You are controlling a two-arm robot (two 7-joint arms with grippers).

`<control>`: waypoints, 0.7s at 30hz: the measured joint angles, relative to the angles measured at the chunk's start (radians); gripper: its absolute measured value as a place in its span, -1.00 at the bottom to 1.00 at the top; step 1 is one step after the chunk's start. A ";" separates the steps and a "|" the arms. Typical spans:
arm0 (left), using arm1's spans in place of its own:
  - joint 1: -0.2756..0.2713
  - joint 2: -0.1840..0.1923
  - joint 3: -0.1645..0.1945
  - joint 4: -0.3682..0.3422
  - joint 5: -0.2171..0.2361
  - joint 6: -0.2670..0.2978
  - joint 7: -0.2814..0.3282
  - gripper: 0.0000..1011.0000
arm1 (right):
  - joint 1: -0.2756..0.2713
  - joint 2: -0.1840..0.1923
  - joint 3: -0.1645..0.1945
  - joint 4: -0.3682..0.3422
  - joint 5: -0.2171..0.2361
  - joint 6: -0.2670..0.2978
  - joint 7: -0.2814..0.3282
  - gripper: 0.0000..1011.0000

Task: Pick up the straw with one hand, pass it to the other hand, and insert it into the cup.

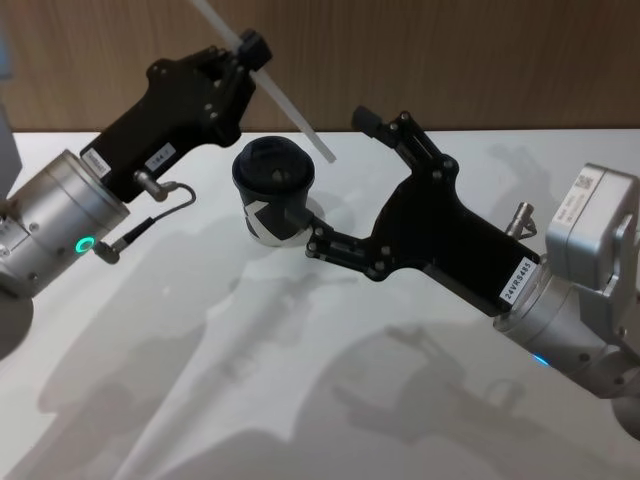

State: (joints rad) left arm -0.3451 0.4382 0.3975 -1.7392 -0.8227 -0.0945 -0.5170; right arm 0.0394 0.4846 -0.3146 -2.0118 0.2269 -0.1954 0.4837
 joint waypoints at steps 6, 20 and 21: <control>-0.027 0.017 0.014 -0.026 0.088 0.027 0.053 -0.98 | 0.000 0.000 0.000 0.000 0.000 0.000 0.000 0.98; -0.090 0.054 0.051 -0.069 0.246 0.124 0.125 -0.98 | 0.000 0.000 0.000 0.000 0.000 0.000 0.000 0.98; -0.093 0.055 0.053 -0.070 0.252 0.127 0.127 -0.98 | 0.000 0.000 0.000 0.000 0.000 0.000 0.000 0.98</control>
State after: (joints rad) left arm -0.4378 0.4933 0.4506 -1.8089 -0.5704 0.0329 -0.3896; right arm 0.0394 0.4846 -0.3146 -2.0118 0.2269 -0.1954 0.4837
